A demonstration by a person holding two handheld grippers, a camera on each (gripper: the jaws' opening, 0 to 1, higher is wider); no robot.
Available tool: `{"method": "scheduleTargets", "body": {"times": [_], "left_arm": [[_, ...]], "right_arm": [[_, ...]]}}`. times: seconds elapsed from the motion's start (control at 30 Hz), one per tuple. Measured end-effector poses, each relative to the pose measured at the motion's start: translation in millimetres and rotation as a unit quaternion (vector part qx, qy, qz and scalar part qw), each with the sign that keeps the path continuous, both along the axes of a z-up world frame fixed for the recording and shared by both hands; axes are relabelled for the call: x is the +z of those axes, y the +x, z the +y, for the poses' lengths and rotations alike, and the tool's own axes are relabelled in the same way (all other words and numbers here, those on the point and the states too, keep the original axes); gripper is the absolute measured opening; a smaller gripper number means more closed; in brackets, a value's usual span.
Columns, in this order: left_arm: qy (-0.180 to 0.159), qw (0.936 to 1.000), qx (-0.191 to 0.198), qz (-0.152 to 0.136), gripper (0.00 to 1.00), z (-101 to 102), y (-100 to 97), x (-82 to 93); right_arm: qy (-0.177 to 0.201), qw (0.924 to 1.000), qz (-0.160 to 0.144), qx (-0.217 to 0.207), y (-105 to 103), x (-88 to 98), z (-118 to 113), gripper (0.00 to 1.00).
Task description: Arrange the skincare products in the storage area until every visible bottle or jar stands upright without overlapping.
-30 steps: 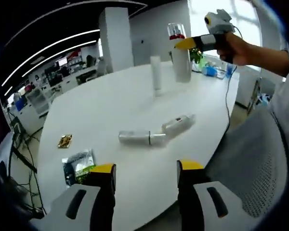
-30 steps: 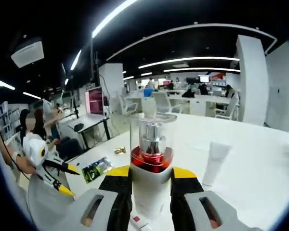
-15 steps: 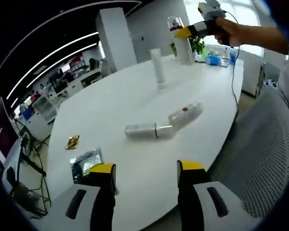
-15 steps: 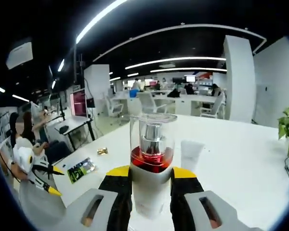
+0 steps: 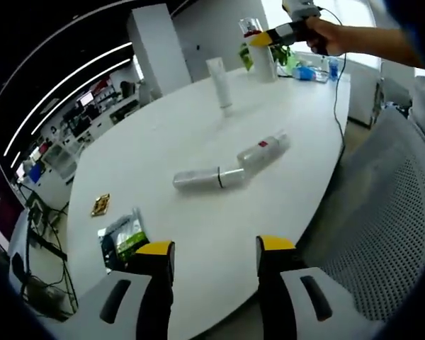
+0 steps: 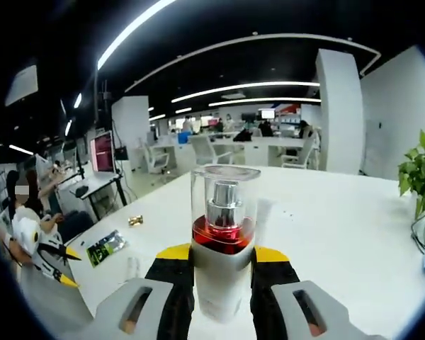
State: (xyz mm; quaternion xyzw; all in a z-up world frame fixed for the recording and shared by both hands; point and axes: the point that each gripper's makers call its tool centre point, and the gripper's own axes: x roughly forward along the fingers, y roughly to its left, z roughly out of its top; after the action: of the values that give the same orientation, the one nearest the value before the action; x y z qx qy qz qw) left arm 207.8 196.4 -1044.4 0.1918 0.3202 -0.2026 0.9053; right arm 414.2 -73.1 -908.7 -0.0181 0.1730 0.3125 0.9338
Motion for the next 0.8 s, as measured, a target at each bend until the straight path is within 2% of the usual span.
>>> {"method": "scheduleTargets", "body": {"times": [0.07,0.1,0.37,0.8], "left_arm": [[-0.014,0.9999,0.005,0.004,0.42,-2.1,0.8,1.1],[-0.015,0.9999,-0.004,0.004,0.42,-5.8,0.1,0.3],[-0.012,0.9994,-0.030,0.015,0.42,-15.0,-3.4,-4.4],[-0.018,0.9989,-0.034,0.028,0.41,-16.1,-5.1,-8.1]], "right_arm": [[0.001,1.0000,0.000,-0.002,2.3,-0.3,-1.3,0.22],[-0.001,1.0000,0.000,-0.003,5.2,-0.6,-2.0,0.22],[-0.006,0.9999,-0.006,-0.009,25.4,-1.7,-4.3,0.22],[-0.013,0.9998,0.002,-0.016,52.5,-25.3,-19.3,0.22]]}}
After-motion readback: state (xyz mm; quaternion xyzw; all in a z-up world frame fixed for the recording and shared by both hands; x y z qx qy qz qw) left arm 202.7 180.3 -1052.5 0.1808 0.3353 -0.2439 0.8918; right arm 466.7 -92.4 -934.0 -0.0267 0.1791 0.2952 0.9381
